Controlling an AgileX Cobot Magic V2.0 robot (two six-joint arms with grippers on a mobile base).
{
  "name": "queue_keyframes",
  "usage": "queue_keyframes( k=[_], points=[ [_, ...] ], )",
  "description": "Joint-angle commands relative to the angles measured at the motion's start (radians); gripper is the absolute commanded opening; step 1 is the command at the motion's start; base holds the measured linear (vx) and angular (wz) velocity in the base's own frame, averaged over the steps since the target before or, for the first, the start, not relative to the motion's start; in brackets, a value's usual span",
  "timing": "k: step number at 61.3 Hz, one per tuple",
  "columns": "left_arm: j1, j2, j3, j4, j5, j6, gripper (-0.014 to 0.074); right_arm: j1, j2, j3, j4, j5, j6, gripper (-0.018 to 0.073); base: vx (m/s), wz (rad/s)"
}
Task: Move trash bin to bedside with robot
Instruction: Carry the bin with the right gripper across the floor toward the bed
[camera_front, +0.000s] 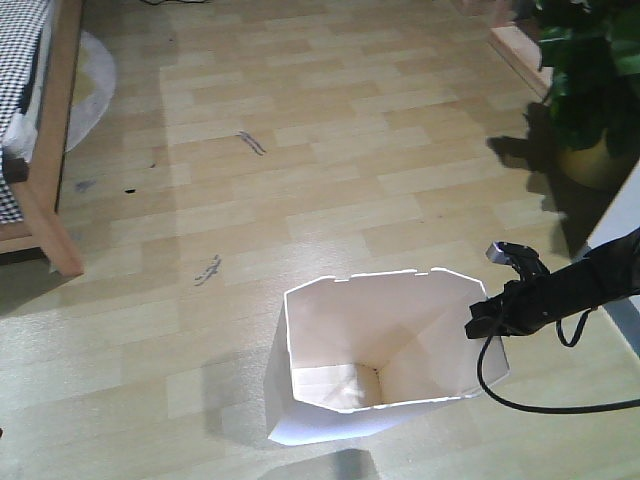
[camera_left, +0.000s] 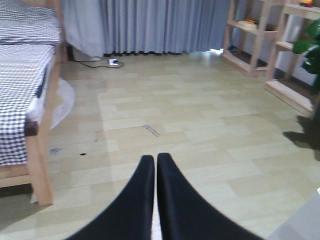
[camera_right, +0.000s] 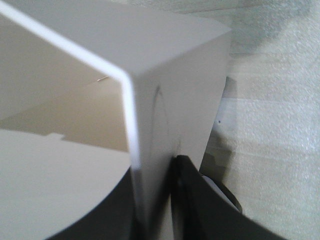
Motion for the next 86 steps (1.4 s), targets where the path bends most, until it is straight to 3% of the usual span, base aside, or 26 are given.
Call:
queue_keyframes(
  k=[1, 86],
  points=[
    [0.000, -0.014, 0.019, -0.004, -0.069, -0.006, -0.0006, 0.000, -0.081, -0.014, 0.080, 0.194, 0.001, -0.0003, 0.12, 0.32],
    [0.000, -0.014, 0.019, -0.004, -0.069, -0.006, -0.0006, 0.000, -0.081, -0.014, 0.080, 0.194, 0.001, -0.0003, 0.19, 0.09]
  ],
)
